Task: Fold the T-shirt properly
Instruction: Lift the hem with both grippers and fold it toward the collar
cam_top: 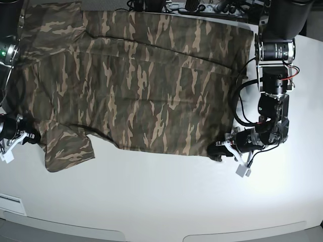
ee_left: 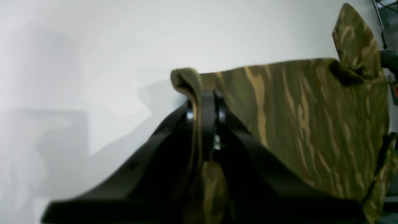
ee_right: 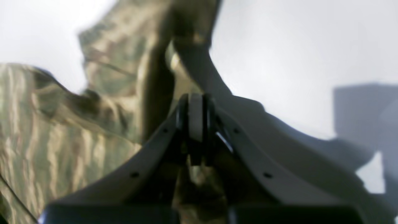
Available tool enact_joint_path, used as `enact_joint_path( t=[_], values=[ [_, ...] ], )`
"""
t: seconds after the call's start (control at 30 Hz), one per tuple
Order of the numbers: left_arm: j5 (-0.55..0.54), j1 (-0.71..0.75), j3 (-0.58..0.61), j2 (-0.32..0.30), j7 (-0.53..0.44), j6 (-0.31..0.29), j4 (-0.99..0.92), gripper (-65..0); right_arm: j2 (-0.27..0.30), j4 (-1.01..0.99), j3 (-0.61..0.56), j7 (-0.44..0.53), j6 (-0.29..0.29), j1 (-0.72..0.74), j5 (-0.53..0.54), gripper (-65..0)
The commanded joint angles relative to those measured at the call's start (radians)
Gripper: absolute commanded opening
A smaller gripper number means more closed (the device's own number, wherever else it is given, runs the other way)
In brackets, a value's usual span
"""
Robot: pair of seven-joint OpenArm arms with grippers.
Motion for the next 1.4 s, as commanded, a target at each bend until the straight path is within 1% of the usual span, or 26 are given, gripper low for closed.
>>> enact_joint_path(
  t=[0.0, 0.07, 0.17, 0.23, 0.37, 0.43, 0.53, 0.63, 0.67, 0.8, 0.93, 1.07, 1.23, 1.3, 1.37],
  values=[
    [0.004, -0.048, -0.001, -0.005, -0.041, 0.005, 0.014, -65.0, 0.026, 0.016, 0.005, 0.027, 0.006, 0.042, 0.010, -65.0],
    [0.045, -0.067, -0.001, -0.005, -0.080, 0.029, 0.014, -65.0, 0.026, 0.016, 0.005, 0.063, 0.006, 0.063, -0.034, -65.0],
    [0.086, -0.097, -0.001, -0.005, -0.115, 0.034, 0.014, -65.0, 0.025, 0.017, 0.005, 0.138, 0.006, 0.091, -0.106, -65.0],
    [0.100, -0.115, -0.001, -0.005, -0.119, 0.034, 0.014, -65.0, 0.025, 0.017, 0.004, 0.146, 0.006, 0.107, -0.132, -65.0],
    [0.110, -0.137, -0.001, -0.005, -0.114, 0.033, 0.014, -65.0, 0.025, 0.017, 0.004, 0.150, 0.006, 0.133, -0.130, -65.0],
    [0.101, -0.137, -0.001, -0.005, -0.089, 0.023, 0.014, -65.0, 0.028, 0.018, 0.003, 0.136, 0.006, 0.142, -0.124, -65.0],
    [0.032, -0.137, -0.001, -0.006, -0.010, -0.031, 0.014, -65.0, 0.038, 0.018, 0.003, 0.068, 0.006, 0.141, -0.052, -65.0],
    [-0.069, -0.137, -0.001, -0.021, 0.053, -0.110, 0.016, -65.0, 0.042, 0.040, 0.003, -0.023, 0.006, 0.134, 0.034, -65.0],
    [-0.098, -0.137, -0.001, -0.030, 0.069, -0.119, 0.018, -65.0, 0.045, 0.064, 0.004, -0.040, 0.006, 0.121, 0.047, -65.0],
    [-0.201, -0.137, -0.001, -0.084, 0.111, -0.119, 0.019, -65.0, 0.076, 0.240, 0.004, -0.045, 0.006, 0.009, 0.065, -65.0],
    [-0.266, -0.137, -0.001, -0.114, 0.147, -0.119, 0.020, -65.0, 0.098, 0.444, 0.004, -0.028, 0.006, -0.137, 0.068, -65.0],
    [-0.380, -0.130, -0.001, -0.124, 0.249, -0.119, 0.034, -65.0, 0.116, 0.592, 0.006, -0.018, 0.006, -0.263, 0.064, -65.0],
    [-0.527, -0.053, -0.001, -0.161, 0.363, -0.119, 0.160, -65.0, 0.167, 0.654, 0.011, -0.015, 0.006, -0.370, 0.065, -65.0],
    [-0.560, -0.004, -0.001, -0.185, 0.374, -0.119, 0.239, -65.0, 0.190, 0.657, 0.022, -0.016, 0.006, -0.393, 0.073, -65.0],
    [-0.564, 0.040, -0.001, -0.206, 0.373, -0.119, 0.320, -65.0, 0.209, 0.657, 0.038, -0.030, 0.006, -0.396, 0.100, -65.0]
  ],
)
